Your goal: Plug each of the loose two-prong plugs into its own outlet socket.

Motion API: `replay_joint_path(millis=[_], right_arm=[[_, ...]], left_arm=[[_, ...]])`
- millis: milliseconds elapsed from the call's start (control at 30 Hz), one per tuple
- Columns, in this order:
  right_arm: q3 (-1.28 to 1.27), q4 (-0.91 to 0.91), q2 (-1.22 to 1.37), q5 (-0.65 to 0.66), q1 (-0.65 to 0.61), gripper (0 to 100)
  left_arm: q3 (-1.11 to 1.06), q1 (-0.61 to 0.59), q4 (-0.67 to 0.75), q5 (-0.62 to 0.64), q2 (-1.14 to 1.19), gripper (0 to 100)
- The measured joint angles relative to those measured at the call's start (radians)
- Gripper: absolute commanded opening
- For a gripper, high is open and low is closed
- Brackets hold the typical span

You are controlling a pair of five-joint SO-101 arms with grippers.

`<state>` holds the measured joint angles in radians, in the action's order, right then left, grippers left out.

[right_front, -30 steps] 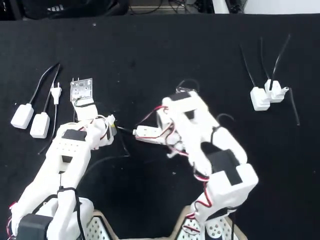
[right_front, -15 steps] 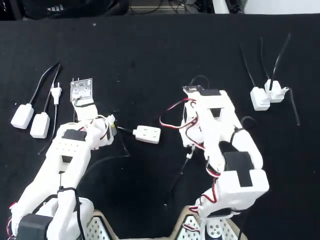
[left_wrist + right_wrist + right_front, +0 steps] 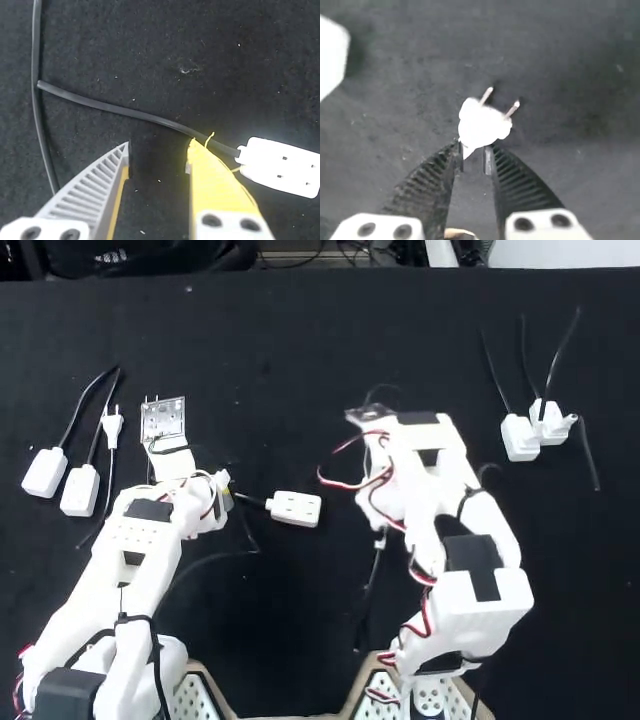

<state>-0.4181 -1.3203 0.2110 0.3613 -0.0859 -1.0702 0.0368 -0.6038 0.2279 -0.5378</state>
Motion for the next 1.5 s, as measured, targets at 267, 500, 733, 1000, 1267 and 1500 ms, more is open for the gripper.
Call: replay_joint_path(millis=[267,500,733,1000,1267,1500], right_arm=[[0.009,-0.029,0.009,0.097,-0.023,16.8],[0.009,-0.035,-0.083,0.115,-0.023,17.6],[-0.094,0.077,-0.167,0.115,-0.031,17.6],[-0.287,0.278,-0.21,-0.015,-0.034,17.6],[-0.296,0.319,-0.218,-0.132,-0.031,2.6],[-0.25,0.253,-0.218,-0.13,-0.032,1.0]], left_arm=[[0.0,0.0,0.0,0.0,0.0,19],[0.0,0.0,0.0,0.0,0.0,19],[0.0,0.0,0.0,0.0,0.0,19],[0.0,0.0,0.0,0.0,0.0,19],[0.0,0.0,0.0,0.0,0.0,19],[0.0,0.0,0.0,0.0,0.0,19]])
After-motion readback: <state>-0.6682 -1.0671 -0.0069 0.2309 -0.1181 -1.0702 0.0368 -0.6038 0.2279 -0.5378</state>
